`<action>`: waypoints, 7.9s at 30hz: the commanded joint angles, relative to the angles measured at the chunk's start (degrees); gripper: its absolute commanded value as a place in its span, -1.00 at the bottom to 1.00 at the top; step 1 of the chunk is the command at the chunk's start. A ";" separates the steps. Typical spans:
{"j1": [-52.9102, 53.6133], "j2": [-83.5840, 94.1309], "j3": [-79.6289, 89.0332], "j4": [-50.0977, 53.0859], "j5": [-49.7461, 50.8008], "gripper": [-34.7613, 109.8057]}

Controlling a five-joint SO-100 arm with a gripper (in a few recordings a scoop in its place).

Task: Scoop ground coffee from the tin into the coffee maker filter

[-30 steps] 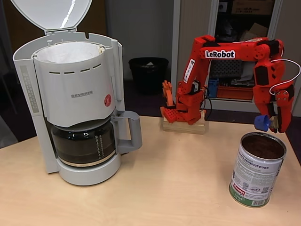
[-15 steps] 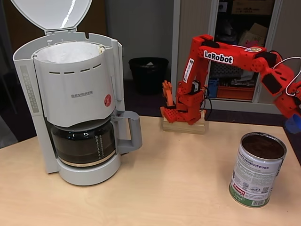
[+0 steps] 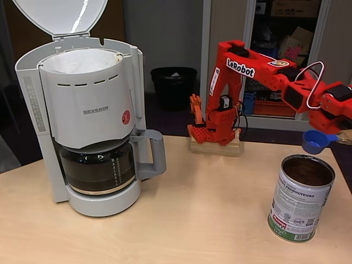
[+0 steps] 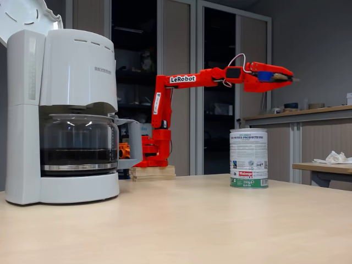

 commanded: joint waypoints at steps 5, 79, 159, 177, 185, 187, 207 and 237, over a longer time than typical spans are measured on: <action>10.55 6.77 -4.31 4.83 -4.22 -0.52; 85.69 20.13 -1.05 -7.03 59.94 -0.52; 6.15 75.94 41.57 24.70 7.38 -0.52; -11.25 66.53 55.02 0.18 10.81 -0.52; -11.07 52.56 51.15 -11.95 15.12 -0.52; -11.16 47.99 49.75 -14.85 15.29 -0.52; -15.03 21.53 45.00 -44.56 23.55 -0.52; -11.60 1.76 48.25 -67.24 37.35 -0.52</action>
